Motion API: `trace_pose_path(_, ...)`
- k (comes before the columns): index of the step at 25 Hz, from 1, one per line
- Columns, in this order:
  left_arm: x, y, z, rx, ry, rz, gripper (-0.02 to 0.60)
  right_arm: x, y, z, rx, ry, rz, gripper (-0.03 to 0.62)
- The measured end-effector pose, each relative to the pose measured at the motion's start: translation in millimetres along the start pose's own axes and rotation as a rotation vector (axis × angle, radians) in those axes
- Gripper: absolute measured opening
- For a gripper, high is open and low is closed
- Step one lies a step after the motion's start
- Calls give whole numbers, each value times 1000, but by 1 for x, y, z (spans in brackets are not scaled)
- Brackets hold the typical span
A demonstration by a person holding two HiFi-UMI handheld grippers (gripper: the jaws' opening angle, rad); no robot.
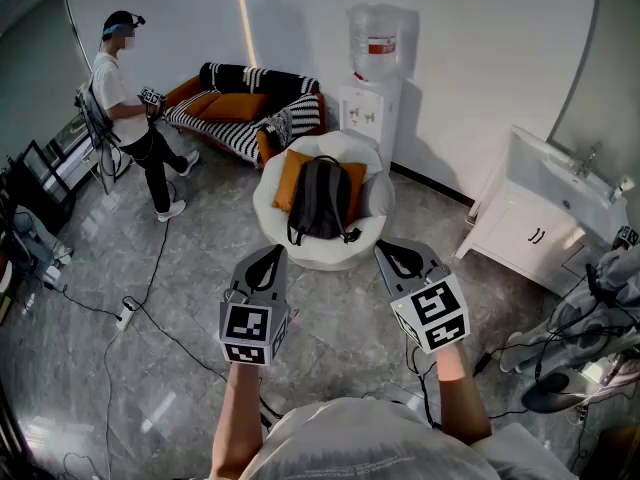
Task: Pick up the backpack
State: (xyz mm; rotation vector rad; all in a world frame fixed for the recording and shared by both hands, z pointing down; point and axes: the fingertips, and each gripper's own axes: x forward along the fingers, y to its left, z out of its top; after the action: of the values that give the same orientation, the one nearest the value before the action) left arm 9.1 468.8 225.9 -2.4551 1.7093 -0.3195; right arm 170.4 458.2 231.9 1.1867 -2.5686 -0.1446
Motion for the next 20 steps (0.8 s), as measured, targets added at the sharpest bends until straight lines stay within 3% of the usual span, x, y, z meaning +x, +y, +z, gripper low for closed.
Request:
trace_pose_path(11,1,-12,-8,-13,17,-3,23,-6,-8,-7,73,-19,8,2)
trace_pose_path(20,-4,-21,-14,-27,35,5,23,-12,-1,-20,60,8,38,3)
